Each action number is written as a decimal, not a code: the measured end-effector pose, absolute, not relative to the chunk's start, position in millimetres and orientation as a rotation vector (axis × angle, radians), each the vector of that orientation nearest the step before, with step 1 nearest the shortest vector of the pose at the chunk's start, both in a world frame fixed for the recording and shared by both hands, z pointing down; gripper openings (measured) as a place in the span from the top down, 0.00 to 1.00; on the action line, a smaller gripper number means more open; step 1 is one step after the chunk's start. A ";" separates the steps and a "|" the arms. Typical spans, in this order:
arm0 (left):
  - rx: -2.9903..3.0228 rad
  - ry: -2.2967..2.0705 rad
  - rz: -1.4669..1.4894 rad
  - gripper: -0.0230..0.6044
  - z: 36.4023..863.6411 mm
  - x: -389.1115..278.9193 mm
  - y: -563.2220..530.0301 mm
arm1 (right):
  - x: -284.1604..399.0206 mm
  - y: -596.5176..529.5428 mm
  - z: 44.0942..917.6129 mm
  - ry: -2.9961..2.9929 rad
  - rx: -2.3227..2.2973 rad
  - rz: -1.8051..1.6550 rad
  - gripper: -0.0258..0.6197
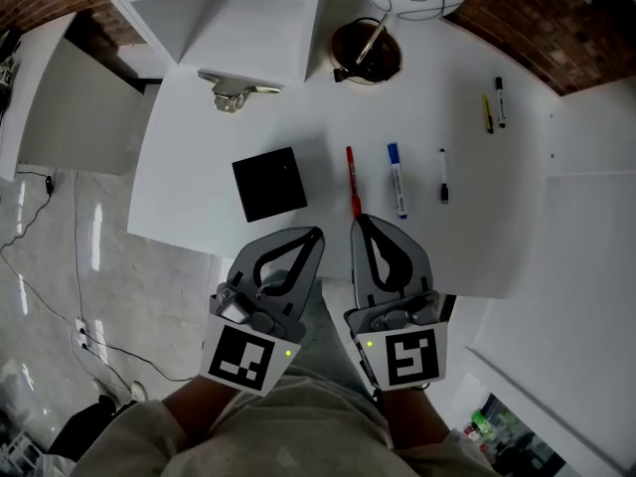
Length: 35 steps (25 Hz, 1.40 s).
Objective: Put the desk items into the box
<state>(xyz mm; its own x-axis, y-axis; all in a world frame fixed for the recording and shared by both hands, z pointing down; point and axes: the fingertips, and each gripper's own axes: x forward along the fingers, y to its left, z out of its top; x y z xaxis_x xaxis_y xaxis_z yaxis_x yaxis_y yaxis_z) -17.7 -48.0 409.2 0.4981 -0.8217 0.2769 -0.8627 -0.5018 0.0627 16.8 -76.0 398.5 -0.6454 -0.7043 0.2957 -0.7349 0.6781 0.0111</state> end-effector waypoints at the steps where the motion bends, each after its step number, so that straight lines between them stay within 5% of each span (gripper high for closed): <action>1: 2.538 -1.445 0.309 0.95 415.0 -16.5 -48.7 | 17.6 -78.0 404.1 -2.614 1.152 0.162 0.94; 35: 2.327 -1.503 0.399 0.95 492.3 5.4 -84.7 | 32.5 -132.2 551.1 -2.286 0.918 0.448 0.93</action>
